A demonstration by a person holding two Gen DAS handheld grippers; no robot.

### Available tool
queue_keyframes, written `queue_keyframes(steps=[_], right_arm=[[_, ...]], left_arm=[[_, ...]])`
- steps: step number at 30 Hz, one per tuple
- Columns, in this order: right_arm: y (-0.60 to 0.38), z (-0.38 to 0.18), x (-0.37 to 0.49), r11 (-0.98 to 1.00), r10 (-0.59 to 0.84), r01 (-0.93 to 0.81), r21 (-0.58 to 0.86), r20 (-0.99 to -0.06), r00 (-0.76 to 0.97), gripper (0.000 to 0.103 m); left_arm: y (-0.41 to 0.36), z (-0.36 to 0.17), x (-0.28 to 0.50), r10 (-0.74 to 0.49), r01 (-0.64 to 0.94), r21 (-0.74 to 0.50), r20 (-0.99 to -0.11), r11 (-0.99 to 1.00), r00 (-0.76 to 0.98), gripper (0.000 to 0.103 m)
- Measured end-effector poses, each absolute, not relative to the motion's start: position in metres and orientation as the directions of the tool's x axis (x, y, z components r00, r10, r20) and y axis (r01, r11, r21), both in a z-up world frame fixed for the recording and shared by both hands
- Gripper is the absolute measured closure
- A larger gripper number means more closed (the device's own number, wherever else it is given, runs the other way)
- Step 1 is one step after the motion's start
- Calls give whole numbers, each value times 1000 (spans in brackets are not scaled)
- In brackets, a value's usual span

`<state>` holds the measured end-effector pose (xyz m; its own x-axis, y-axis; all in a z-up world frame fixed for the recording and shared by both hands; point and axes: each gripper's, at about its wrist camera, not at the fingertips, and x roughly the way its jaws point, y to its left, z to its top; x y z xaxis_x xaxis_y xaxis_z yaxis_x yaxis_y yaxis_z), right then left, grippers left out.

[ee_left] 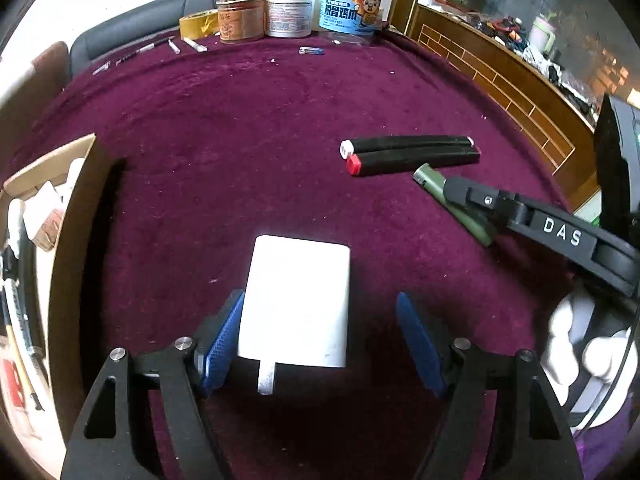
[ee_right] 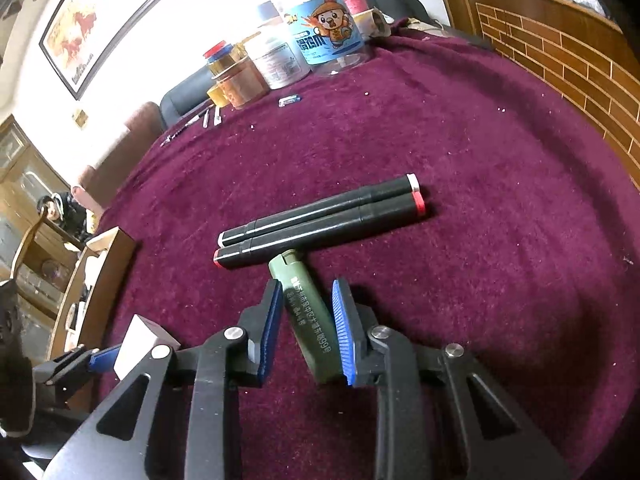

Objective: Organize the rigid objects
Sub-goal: 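Close the left tool on the white charger while the right tool closes on the green lighter, then lift and carry the charger and lighter over the box with both tools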

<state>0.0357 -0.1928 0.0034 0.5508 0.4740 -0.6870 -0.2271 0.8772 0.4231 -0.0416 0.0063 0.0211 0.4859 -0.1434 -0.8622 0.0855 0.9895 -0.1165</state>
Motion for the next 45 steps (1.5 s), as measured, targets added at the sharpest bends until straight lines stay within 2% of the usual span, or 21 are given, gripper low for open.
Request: queue_keyframes(steps=[5,8,10,11,12,13,14,19,24,26,28,30,32,33,38,45], right_arm=[[-195,3,37,867,490,-227,443,-680,545,81],[-195,2,37,868,489,-227,442,-680,546,81],[-195,3,37,868,489,-227,441,-680,546,81],[-195,3,37,869,487,-227,440,-681,547,81],[-195,2,37,870,486,-227,437,-681,548,81],[-195,2,36,871,484,-228,435,-682,549,81],[-195,2,36,872,482,-228,433,-682,549,81],[-195,2,36,871,484,-226,436,-680,551,80],[-185,4,35,895,445,-240,377,-704,554,77],[-174,7,34,917,398,-254,307,-730,555,75],[-159,10,31,938,334,-276,210,-758,560,68],[-142,10,29,952,243,-294,81,-783,572,67],[-129,9,26,953,169,-302,-20,-792,586,71],[-127,10,25,950,178,-312,-13,-797,577,85],[-137,13,20,953,240,-290,89,-806,541,86],[-129,39,-2,912,395,-315,263,-770,501,85]], left_arm=[[4,18,-36,-113,86,-80,-854,993,508,31],[-16,13,-34,-72,130,-2,-843,991,534,18],[-21,12,-30,-64,146,21,-834,989,549,17],[-19,13,-29,-67,144,15,-835,989,546,22],[-18,15,-30,-65,142,17,-831,990,552,37],[-15,17,-31,-68,145,17,-828,989,557,46],[-11,20,-32,-73,151,14,-828,989,555,63],[14,28,-49,-183,141,-128,-835,982,519,63],[46,53,-87,-285,136,-253,-787,958,548,63],[58,64,-100,-304,134,-278,-766,951,566,63],[71,73,-113,-320,123,-308,-743,943,588,63],[85,77,-121,-322,108,-325,-730,940,603,63],[99,79,-129,-316,83,-339,-723,937,615,63],[109,79,-133,-312,65,-349,-719,935,621,63],[158,80,-156,-268,-25,-375,-706,927,655,63],[230,83,-185,-122,-188,-347,-702,919,701,63]])
